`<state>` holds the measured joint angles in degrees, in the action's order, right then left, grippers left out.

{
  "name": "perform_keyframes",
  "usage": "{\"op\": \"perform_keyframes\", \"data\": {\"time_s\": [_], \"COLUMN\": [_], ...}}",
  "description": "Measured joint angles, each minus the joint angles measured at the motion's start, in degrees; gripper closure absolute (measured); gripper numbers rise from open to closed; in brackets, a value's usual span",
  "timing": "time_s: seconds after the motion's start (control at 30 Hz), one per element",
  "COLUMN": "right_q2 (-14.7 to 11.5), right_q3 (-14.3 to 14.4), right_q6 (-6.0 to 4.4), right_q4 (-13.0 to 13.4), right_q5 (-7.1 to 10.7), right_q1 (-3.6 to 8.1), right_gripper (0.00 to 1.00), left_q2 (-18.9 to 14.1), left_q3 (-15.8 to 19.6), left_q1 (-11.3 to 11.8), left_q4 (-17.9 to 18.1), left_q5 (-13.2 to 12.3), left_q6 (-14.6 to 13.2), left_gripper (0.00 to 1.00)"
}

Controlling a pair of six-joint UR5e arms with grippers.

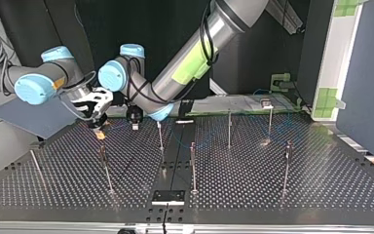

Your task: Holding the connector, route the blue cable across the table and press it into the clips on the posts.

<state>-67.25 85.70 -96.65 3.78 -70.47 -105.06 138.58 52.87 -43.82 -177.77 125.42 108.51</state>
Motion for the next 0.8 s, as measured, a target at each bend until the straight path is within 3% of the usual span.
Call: {"op": "perform_keyframes", "data": {"time_s": [0.4,0.8], "right_q2": [-5.54,-9.42], "right_q3": [-1.75,-3.04], "right_q6": [-1.07,-1.91], "right_q4": [-2.85,-5.68], "right_q5": [0.44,1.3], "right_q1": [0.62,0.97], "right_gripper": [1.0,1.0], "left_q2": [-4.65,-10.48], "left_q3": [0.02,0.09], "left_q1": [-0.64,-2.24], "left_q4": [-0.59,-2.57], "left_q5": [1.45,6.28], "left_q6": [-0.23,-0.16], "left_gripper": [0.99,0.99]}}
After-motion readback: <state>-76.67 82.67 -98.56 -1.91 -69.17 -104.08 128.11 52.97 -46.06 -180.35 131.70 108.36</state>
